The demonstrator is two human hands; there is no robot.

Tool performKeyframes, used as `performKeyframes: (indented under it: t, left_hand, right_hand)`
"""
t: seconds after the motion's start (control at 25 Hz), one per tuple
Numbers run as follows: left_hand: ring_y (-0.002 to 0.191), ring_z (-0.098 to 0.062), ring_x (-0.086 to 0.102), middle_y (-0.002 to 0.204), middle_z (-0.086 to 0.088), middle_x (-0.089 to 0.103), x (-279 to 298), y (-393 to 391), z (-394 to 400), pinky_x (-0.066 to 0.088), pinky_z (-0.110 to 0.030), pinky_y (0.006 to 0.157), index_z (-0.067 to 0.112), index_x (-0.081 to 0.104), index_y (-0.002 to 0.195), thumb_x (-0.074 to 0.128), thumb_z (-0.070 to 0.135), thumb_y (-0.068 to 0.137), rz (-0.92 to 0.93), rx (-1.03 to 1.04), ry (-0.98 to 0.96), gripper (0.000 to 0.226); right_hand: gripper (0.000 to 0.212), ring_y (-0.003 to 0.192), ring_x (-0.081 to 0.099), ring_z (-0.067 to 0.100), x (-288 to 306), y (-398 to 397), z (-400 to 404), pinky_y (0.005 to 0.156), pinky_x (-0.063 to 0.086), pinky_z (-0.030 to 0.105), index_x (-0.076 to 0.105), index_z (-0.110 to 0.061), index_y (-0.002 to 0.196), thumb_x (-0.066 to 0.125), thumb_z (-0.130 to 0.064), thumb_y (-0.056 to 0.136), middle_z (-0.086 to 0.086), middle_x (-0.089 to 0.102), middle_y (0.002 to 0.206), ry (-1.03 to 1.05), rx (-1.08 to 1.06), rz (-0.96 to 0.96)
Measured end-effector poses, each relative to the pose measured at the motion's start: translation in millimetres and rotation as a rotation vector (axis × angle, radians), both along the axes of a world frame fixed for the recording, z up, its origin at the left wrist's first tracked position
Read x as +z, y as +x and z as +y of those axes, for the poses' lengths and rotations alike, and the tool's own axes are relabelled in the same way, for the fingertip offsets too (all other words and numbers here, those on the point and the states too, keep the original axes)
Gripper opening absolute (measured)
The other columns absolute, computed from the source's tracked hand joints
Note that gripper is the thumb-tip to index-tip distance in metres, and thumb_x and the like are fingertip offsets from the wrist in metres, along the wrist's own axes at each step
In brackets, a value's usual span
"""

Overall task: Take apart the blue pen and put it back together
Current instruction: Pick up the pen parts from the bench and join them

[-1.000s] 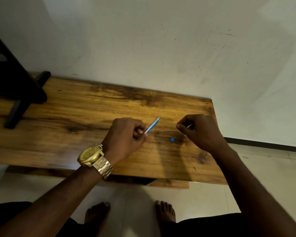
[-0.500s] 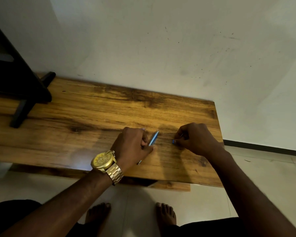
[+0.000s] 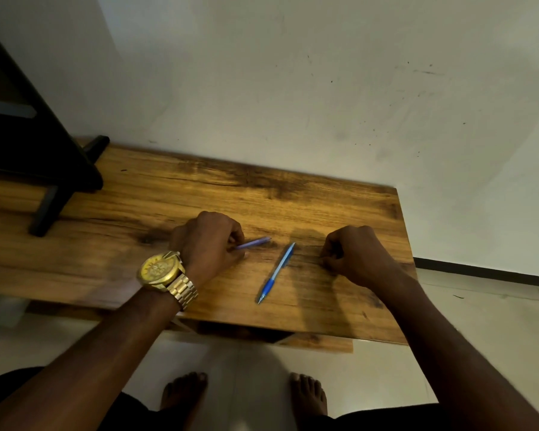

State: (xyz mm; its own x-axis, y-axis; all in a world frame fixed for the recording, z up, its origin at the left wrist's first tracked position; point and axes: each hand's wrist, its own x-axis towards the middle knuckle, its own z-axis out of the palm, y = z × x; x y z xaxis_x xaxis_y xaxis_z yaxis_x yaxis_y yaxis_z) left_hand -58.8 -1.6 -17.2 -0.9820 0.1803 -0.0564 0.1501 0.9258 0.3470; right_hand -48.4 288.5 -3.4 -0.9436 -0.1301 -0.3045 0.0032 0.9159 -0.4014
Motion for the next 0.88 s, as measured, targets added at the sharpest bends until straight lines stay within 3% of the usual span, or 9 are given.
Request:
performKeyframes:
  t: [0.16, 0.28, 0.36, 0.44, 0.52, 0.72, 0.88]
  left_hand:
    - [0.092, -0.011, 0.075, 0.099, 0.011, 0.082, -3.4, -0.1, 1.7, 0.066, -0.038, 0.079, 0.035, 0.085, 0.103, 0.087, 0.042, 0.09, 0.006, 0.051, 0.016, 0.015]
    - [0.082, -0.005, 0.075, 0.093, 0.011, 0.083, -2.8, -1.2, -0.3, 0.067, -0.035, 0.075, 0.031, 0.086, 0.1, 0.091, 0.036, 0.088, -0.055, 0.07, 0.294, 0.014]
    - [0.074, -0.004, 0.078, 0.082, 0.01, 0.083, 0.1, 0.1, 1.1, 0.068, -0.032, 0.072, 0.03, 0.086, 0.098, 0.091, 0.033, 0.087, -0.117, 0.07, 0.474, 0.012]
    - [0.07, -0.008, 0.081, 0.077, 0.009, 0.084, 3.7, 3.1, 6.2, 0.069, -0.032, 0.069, 0.027, 0.086, 0.097, 0.091, 0.03, 0.088, -0.196, 0.08, 0.639, 0.011]
    - [0.073, -0.01, 0.083, 0.079, 0.009, 0.085, 5.3, 4.6, 10.9, 0.07, -0.032, 0.07, 0.028, 0.086, 0.097, 0.091, 0.029, 0.088, -0.233, 0.059, 0.723, 0.01]
    - [0.07, -0.008, 0.082, 0.079, 0.011, 0.084, 4.2, 5.5, 11.3, 0.067, -0.025, 0.067, 0.028, 0.087, 0.097, 0.091, 0.031, 0.088, -0.217, -0.008, 0.726, 0.01]
    - [0.072, -0.009, 0.082, 0.081, 0.01, 0.085, 6.6, 6.5, 10.7, 0.07, -0.029, 0.069, 0.028, 0.087, 0.098, 0.09, 0.031, 0.088, -0.207, -0.026, 0.733, 0.011]
  right_hand:
    - [0.011, 0.091, 0.071, 0.018, -2.4, 2.9, -5.9, 0.081, 0.06, 0.031, 0.078, -0.01, 0.107, 0.077, -0.016, 0.098, 0.004, 0.076, 0.099, 0.046, 0.098, 0.015]
    - [0.007, 0.084, 0.067, 0.008, 1.8, 3.0, -4.1, 0.071, 0.052, 0.016, 0.078, -0.015, 0.103, 0.08, -0.016, 0.096, -0.004, 0.074, 0.094, -0.015, 0.084, 0.065]
    - [0.008, 0.08, 0.072, 0.007, 5.7, 2.3, -6.0, 0.069, 0.054, 0.015, 0.079, -0.019, 0.099, 0.084, -0.017, 0.093, -0.006, 0.078, 0.089, -0.22, -0.061, 0.105]
    - [0.014, 0.083, 0.08, 0.014, 10.1, 3.3, -13.9, 0.075, 0.064, 0.024, 0.079, -0.015, 0.104, 0.086, -0.016, 0.092, 0.005, 0.083, 0.089, -0.642, -0.283, 0.102]
    - [0.017, 0.085, 0.081, 0.02, 11.3, 3.2, -23.4, 0.078, 0.067, 0.031, 0.079, -0.01, 0.109, 0.085, -0.013, 0.093, 0.015, 0.083, 0.092, -0.899, -0.396, 0.133]
    - [0.016, 0.085, 0.078, 0.02, 6.8, 2.9, -33.2, 0.078, 0.064, 0.028, 0.081, -0.002, 0.107, 0.083, -0.009, 0.093, 0.027, 0.079, 0.098, -1.022, -0.4, 0.095]
    - [0.013, 0.085, 0.077, 0.02, 4.6, 2.2, -32.5, 0.077, 0.063, 0.028, 0.082, -0.003, 0.104, 0.084, -0.009, 0.093, 0.029, 0.078, 0.096, -1.045, -0.4, 0.106]
